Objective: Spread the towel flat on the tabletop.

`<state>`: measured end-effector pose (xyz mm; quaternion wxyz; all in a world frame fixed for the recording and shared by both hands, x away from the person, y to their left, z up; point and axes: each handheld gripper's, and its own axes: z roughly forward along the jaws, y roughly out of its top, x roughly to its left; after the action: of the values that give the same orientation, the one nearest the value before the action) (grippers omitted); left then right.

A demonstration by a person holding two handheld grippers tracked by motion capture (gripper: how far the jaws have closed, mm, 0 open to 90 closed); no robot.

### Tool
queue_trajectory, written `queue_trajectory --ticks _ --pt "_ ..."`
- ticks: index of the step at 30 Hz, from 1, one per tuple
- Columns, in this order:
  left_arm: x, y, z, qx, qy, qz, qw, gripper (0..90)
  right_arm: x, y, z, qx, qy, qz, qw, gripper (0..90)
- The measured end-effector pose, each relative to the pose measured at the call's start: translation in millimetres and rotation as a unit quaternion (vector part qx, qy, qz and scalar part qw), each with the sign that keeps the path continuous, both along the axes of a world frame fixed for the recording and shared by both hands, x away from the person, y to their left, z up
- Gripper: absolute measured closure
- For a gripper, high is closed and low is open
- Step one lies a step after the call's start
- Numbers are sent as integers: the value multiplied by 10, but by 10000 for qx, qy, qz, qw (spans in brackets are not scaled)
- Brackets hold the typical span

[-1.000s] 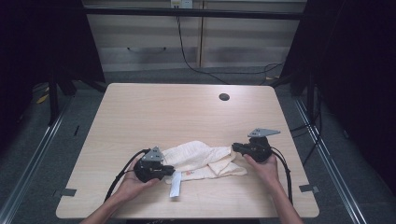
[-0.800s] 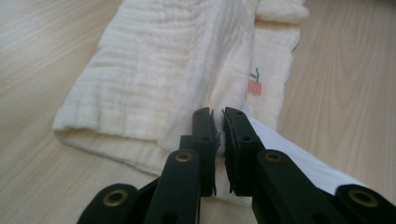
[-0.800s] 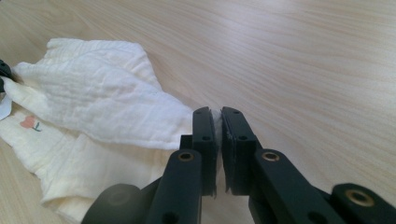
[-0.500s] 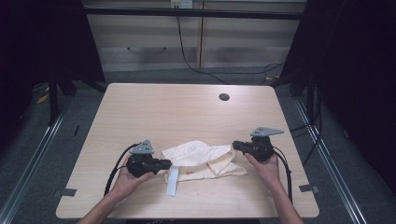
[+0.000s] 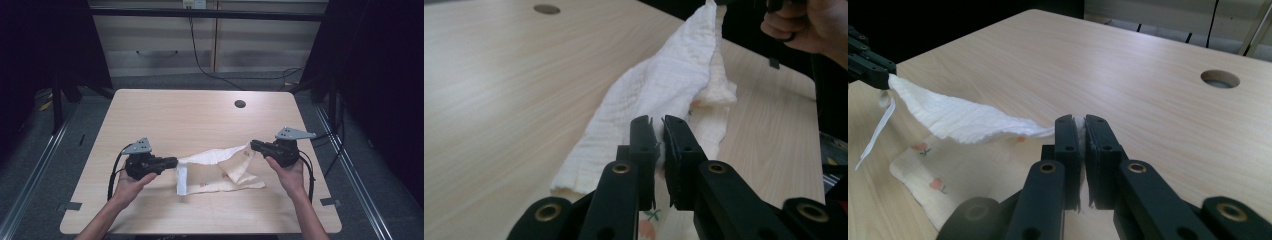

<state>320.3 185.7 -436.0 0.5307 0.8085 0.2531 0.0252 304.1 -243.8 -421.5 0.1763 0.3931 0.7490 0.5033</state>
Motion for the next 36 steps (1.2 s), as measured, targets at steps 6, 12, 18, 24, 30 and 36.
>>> queue_trajectory --ticks 6,12,18,24,30,36 --pt "14 84 243 -259 -240 102 9993 837 -2 -3 166 68 -201 50 9998 855" --pt "30 192 430 -510 -432 230 9975 838 -53 14 383 137 -456 124 9988 856" --pt "26 236 520 -634 -505 274 9963 838 -94 25 505 179 -630 186 9977 858" --pt "12 227 590 -686 -537 247 9959 838 -150 18 624 220 -746 208 9968 860" --pt "-102 270 737 -748 -717 176 9945 838 -305 48 770 271 -879 291 9953 862" --pt "-156 349 897 -861 -871 204 9923 838 -509 137 963 193 -1099 427 9928 862"
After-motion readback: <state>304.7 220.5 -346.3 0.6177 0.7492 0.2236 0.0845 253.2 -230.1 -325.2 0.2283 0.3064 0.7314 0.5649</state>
